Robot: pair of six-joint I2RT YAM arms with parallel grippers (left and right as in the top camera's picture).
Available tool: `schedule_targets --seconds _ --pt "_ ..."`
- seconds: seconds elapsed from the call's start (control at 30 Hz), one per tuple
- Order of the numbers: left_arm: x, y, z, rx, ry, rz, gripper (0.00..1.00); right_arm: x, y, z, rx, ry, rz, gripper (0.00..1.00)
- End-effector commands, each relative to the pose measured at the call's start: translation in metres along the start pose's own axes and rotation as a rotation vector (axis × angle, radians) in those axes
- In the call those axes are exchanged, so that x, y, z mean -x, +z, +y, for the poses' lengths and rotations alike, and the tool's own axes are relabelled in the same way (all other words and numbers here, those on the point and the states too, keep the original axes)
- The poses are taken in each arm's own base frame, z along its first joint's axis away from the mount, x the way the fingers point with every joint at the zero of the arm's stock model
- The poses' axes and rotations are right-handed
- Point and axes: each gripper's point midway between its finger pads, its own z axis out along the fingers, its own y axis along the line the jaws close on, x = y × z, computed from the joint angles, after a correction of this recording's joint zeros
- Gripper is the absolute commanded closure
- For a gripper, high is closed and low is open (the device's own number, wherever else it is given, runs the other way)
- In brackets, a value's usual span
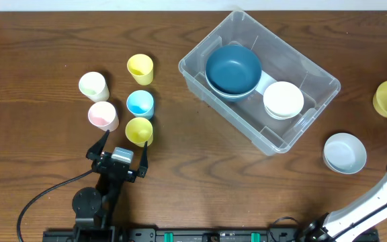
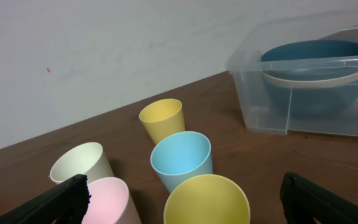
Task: Pack container
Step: 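Reach the right gripper right to the yellow cup at the table edge, then grasp the yellow cup rim with the right gripper and lift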
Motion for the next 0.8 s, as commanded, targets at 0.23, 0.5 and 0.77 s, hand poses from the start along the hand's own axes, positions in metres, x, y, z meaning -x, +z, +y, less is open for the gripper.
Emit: schedule_targets --seconds 0.23,0.5,0.77 --pt "-0.015 0.001 -0.004 -0.018 -0.005 0.042 0.02 0.005 0.003 -0.010 -0.021 0.022 0.001 0.98" --pt "-0.015 0.001 -0.004 -0.018 -0.005 0.042 0.02 0.001 -0.002 0.000 0.025 -0.005 0.038 0.98" --pt "-0.015 0.001 -0.004 -0.018 -0.005 0.042 0.02 0.010 -0.097 0.078 0.337 -0.135 0.092 0.99"
